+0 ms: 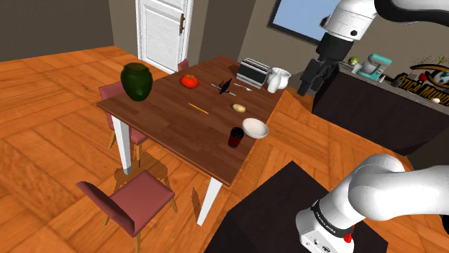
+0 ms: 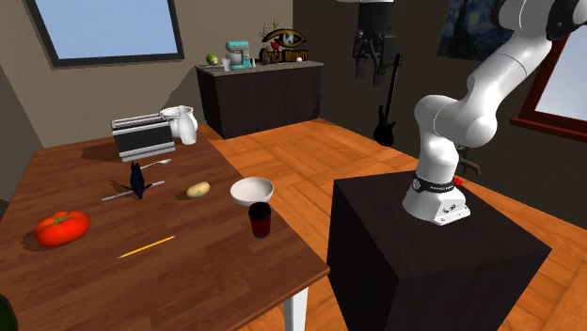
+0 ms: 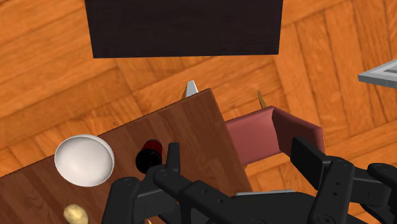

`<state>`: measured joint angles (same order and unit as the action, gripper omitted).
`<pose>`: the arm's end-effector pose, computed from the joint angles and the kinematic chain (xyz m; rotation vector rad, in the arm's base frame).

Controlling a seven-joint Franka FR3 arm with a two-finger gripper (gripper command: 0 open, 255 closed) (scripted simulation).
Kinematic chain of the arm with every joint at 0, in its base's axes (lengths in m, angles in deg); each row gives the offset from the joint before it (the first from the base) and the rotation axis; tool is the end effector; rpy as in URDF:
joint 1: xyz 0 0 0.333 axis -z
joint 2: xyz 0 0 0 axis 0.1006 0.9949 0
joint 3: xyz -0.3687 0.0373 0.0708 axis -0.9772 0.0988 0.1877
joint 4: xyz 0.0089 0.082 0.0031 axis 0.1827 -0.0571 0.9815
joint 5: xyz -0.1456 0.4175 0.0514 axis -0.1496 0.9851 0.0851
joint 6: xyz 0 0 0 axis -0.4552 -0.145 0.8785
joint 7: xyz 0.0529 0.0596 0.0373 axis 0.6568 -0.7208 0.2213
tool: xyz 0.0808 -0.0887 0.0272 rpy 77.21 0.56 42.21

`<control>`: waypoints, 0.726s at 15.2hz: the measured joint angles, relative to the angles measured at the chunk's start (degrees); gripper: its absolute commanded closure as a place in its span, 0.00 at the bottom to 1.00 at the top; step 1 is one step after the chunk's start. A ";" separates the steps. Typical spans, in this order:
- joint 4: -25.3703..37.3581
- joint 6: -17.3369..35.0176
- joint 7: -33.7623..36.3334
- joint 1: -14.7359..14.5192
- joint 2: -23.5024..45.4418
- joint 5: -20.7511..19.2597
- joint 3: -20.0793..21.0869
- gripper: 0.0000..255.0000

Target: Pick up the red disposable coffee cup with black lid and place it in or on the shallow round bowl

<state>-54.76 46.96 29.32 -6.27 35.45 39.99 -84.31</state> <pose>0.3138 0.0343 0.6500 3.1318 0.0036 -0.0328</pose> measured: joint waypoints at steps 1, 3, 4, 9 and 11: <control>0.00 0.00 0.00 0.00 0.00 0.00 0.00 0.00; -1.74 2.27 -1.07 0.10 0.56 -0.46 -0.64 0.00; -2.81 3.73 -1.75 0.16 0.97 -0.74 -1.05 0.00; -6.86 12.86 -5.55 0.62 5.95 -2.28 -3.34 0.00; -8.63 16.79 -7.21 0.88 8.07 -2.90 -4.38 0.00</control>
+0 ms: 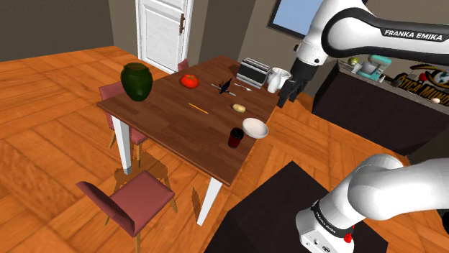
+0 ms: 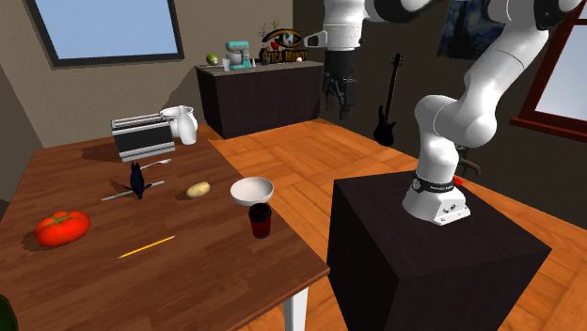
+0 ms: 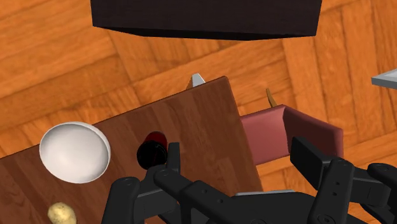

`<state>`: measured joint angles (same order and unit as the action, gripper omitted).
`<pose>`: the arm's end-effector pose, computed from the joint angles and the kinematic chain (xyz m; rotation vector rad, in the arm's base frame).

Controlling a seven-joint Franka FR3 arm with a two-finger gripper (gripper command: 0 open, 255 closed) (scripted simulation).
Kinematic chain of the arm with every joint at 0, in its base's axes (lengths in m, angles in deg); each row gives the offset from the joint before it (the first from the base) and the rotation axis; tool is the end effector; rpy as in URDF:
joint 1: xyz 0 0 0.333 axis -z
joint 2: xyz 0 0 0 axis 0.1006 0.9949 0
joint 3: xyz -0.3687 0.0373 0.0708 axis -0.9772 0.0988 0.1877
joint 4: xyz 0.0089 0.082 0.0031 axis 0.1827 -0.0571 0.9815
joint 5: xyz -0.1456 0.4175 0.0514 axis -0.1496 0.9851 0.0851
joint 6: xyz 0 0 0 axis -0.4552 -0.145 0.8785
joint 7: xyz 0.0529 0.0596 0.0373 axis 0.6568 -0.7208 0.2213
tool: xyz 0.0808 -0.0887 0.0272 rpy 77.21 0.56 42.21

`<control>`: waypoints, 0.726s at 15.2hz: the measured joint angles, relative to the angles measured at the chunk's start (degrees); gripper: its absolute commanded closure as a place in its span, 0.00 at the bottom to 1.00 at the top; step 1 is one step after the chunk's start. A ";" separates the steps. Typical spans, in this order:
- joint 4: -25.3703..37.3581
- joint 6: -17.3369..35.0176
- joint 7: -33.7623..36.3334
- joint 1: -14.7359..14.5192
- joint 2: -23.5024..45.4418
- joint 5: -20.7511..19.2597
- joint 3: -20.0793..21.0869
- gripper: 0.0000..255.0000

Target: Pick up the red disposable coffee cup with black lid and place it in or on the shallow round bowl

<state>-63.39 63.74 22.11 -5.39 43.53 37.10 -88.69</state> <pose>0.3775 -0.0110 0.5472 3.1337 0.0901 -0.0307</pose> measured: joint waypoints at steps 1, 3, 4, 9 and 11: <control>-1.01 1.96 -0.56 0.01 0.91 -0.15 -0.29 0.00; -2.03 6.46 -2.32 0.30 4.33 -0.71 -1.43 0.00; -2.15 8.37 -2.83 0.27 6.08 -0.77 -1.68 0.00; -2.93 17.82 -6.51 0.58 14.59 -1.29 -3.75 0.00; -2.48 20.97 -8.12 0.71 18.05 -1.28 -4.55 0.00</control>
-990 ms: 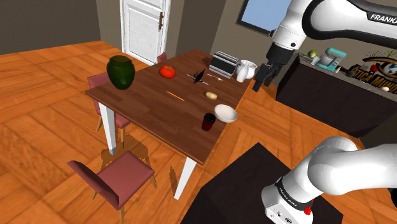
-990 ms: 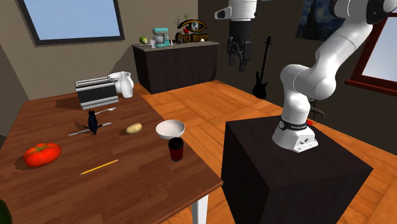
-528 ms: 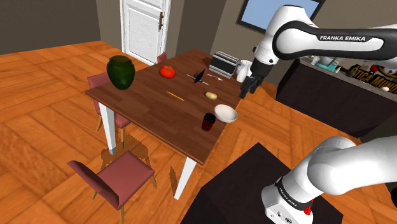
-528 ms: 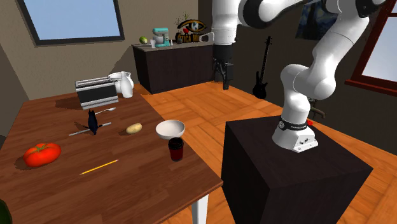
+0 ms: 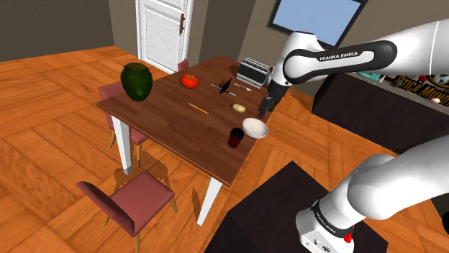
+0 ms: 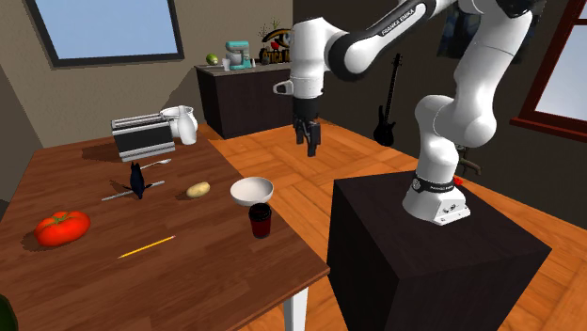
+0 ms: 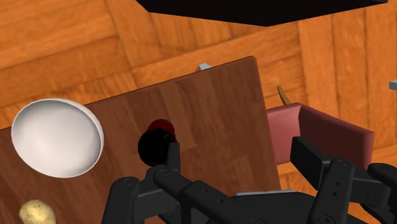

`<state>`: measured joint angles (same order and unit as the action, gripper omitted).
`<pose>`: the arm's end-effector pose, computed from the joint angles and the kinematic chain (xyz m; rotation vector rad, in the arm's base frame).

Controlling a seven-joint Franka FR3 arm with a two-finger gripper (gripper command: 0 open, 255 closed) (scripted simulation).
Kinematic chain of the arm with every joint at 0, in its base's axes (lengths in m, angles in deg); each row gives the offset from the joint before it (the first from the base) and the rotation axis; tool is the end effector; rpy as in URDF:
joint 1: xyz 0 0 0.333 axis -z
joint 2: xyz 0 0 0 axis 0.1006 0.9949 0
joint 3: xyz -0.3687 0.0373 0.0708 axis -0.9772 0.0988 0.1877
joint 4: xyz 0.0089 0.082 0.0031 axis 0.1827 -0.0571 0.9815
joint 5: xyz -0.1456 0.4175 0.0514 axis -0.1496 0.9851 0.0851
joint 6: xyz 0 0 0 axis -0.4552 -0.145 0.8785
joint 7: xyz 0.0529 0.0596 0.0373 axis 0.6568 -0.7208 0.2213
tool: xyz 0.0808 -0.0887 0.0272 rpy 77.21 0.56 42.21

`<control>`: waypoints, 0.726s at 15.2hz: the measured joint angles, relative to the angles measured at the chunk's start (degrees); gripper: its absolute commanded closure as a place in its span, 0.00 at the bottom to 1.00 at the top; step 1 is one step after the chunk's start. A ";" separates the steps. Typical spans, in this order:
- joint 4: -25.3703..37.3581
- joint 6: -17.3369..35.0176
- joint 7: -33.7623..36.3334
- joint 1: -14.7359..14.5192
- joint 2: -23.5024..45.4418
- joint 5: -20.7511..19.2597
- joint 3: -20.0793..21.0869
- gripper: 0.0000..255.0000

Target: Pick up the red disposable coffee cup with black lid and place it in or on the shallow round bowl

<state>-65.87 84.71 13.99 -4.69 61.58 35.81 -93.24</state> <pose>0.4591 -0.0553 0.4221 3.1330 0.1993 -0.0205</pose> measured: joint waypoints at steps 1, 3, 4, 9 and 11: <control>0.68 1.55 -0.85 0.05 2.21 0.09 -0.40 0.00; 1.41 5.14 -2.49 0.10 6.50 0.43 -1.08 0.00; 2.09 6.73 -3.62 0.27 8.75 0.63 -1.57 0.00; 6.40 13.62 -8.27 0.71 19.88 2.56 -2.63 0.00; 8.72 15.96 -10.09 1.01 24.56 3.65 -2.65 0.00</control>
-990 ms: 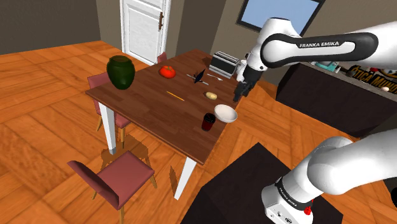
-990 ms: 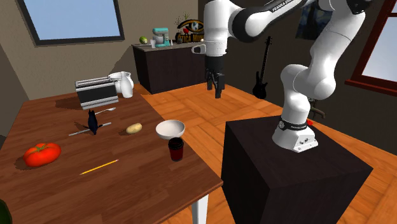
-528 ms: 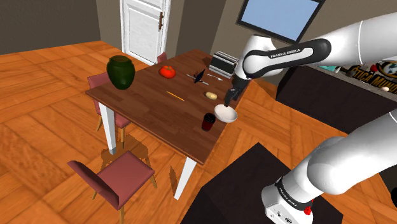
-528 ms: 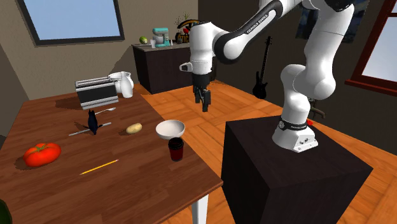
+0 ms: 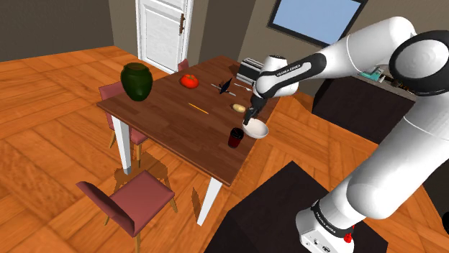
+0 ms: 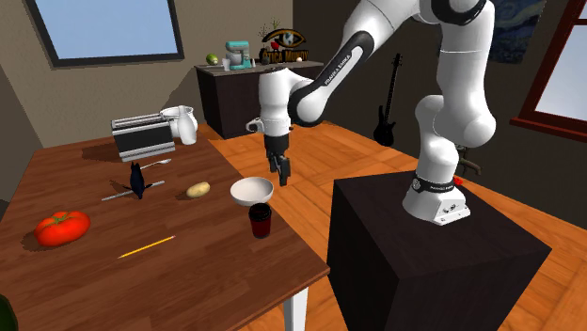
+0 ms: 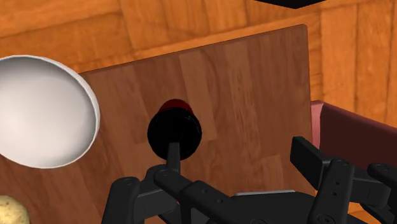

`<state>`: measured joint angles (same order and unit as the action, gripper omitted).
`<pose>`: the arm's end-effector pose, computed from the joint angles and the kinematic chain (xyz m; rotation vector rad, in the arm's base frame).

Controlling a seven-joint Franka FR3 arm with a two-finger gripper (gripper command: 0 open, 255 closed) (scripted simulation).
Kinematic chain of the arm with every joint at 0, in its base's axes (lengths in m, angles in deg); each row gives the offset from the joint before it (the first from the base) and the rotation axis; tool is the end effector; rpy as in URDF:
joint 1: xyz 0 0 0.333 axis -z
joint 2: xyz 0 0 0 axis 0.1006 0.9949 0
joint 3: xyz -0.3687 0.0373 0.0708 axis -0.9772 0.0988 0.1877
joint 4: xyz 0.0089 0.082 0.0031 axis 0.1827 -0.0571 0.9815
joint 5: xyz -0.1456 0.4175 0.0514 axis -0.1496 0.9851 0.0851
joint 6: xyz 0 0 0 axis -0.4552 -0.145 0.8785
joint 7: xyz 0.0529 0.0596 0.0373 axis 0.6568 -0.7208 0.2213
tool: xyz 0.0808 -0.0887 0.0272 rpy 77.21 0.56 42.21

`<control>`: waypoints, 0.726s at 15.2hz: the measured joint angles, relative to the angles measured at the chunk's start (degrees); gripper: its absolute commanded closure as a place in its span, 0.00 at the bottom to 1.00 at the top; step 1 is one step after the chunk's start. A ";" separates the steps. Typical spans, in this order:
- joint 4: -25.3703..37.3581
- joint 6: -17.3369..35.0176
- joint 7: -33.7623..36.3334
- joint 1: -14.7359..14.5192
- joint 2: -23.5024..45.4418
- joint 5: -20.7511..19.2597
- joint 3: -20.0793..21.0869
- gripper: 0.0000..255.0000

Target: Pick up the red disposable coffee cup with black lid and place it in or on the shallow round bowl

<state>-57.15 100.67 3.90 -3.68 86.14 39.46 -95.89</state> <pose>0.5546 -0.0993 0.2979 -3.1252 -0.3071 0.0126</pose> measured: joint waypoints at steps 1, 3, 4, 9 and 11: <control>0.99 1.21 -0.89 0.20 2.20 0.52 0.05 0.00; 3.42 3.28 -2.53 0.65 6.71 1.56 0.32 0.00; 5.12 4.46 -3.49 1.03 9.56 2.18 0.54 0.00; 13.78 7.09 -7.86 3.43 20.84 4.12 1.65 0.00; 18.25 7.55 -8.79 4.06 25.76 4.53 2.26 0.00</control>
<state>-38.91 108.22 -4.89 0.38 111.89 43.99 -93.64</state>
